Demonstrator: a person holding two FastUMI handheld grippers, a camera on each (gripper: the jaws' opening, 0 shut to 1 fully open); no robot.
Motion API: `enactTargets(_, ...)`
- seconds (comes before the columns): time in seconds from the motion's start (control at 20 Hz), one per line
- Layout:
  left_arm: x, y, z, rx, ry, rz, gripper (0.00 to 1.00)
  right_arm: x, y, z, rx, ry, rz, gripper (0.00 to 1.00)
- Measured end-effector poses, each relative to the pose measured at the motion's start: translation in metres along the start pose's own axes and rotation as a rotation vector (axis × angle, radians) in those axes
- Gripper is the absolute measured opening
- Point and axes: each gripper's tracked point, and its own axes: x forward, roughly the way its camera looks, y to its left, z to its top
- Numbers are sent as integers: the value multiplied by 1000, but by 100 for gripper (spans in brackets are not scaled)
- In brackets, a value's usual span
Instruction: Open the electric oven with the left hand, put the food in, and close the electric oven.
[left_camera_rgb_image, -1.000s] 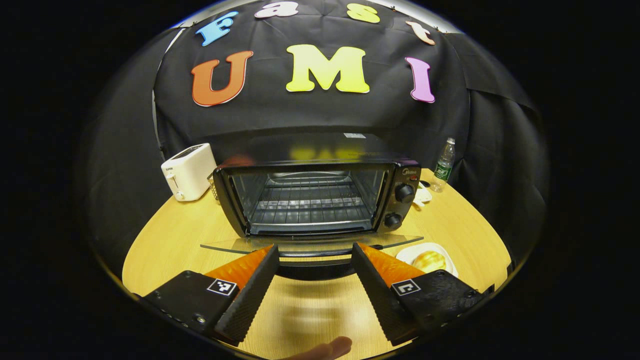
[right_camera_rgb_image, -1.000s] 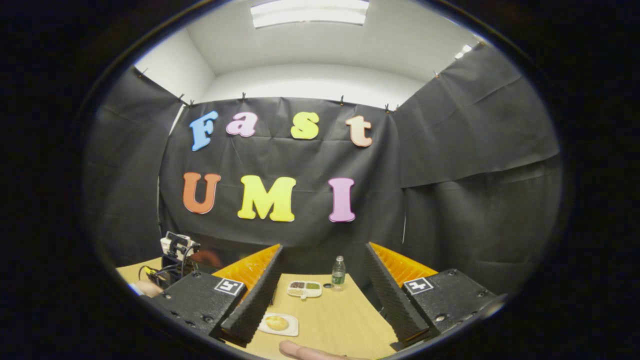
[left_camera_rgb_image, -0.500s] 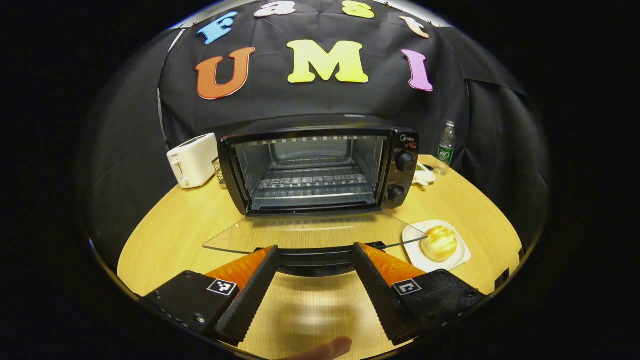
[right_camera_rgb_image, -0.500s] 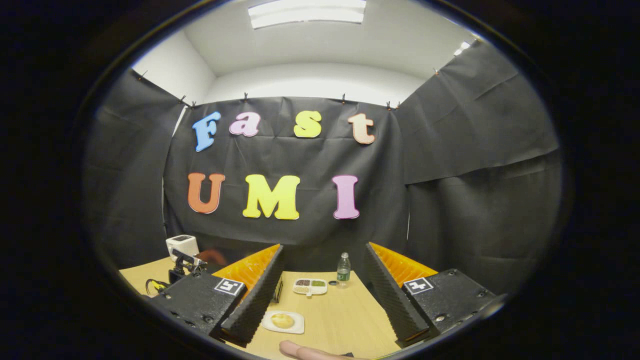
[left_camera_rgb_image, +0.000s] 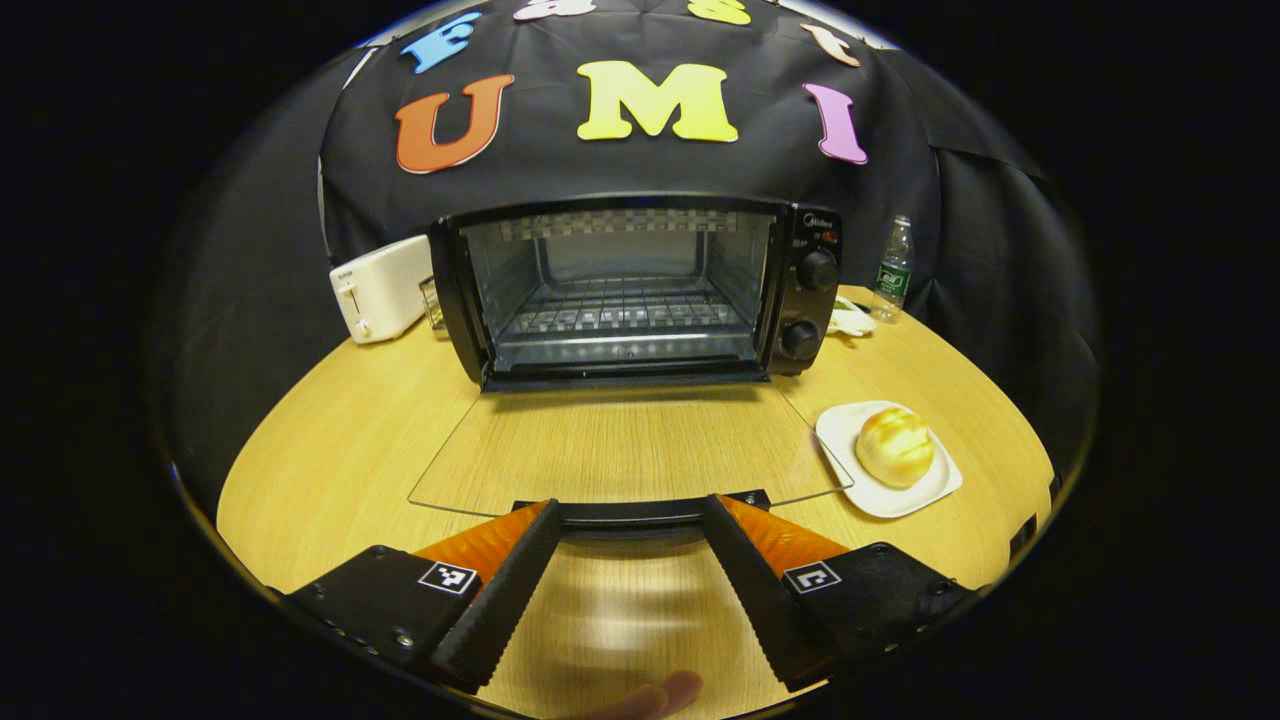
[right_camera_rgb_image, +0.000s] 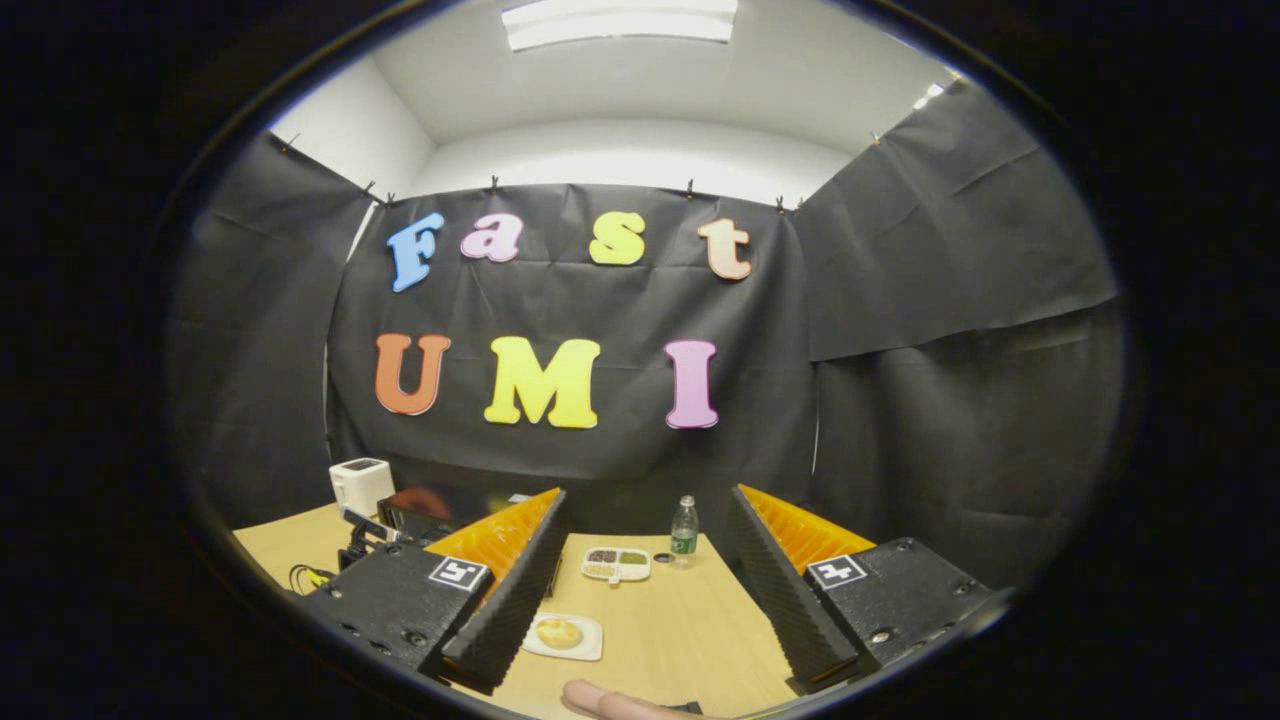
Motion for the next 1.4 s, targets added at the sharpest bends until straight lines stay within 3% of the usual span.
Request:
enactTargets(0.1, -1, 2, 3, -7, -20, -1, 96, 3, -4, -2, -4, 4, -8, 96)
enactTargets(0.15, -2, 3, 2, -2, -30, 0, 96, 4, -4, -2, -6, 4, -11, 100)
enactTargets(0.35, -7, 1, 5, -8, -37, -10, 96, 4, -1, -4, 5, 10, -6, 96)
enactTargets(0.55, -34, 8, 30, -22, -99, -4, 96, 6, 0, -10, 12, 20, -4, 100)
enactTargets(0.75, -87, 28, 78, -48, -227, 30, 96, 13, 2, -19, 6, 34, -7, 100)
enactTargets(0.9, -141, 38, 114, -27, -346, 60, 95, 22, -6, -31, -15, 34, -52, 96)
enactTargets(1.0, -177, 36, 137, -36, -422, 54, 95, 29, -1, -46, -31, 46, -61, 100)
enactTargets(1.15, -229, 41, 164, -42, -531, 73, 95, 46, 12, -77, -33, 102, -31, 96)
enactTargets(1.25, -261, 40, 176, -40, -595, 81, 95, 57, 29, -102, 3, 167, 33, 100)
enactTargets(1.4, -301, 42, 192, -28, -676, 100, 95, 79, 45, -142, 56, 246, 103, 96)
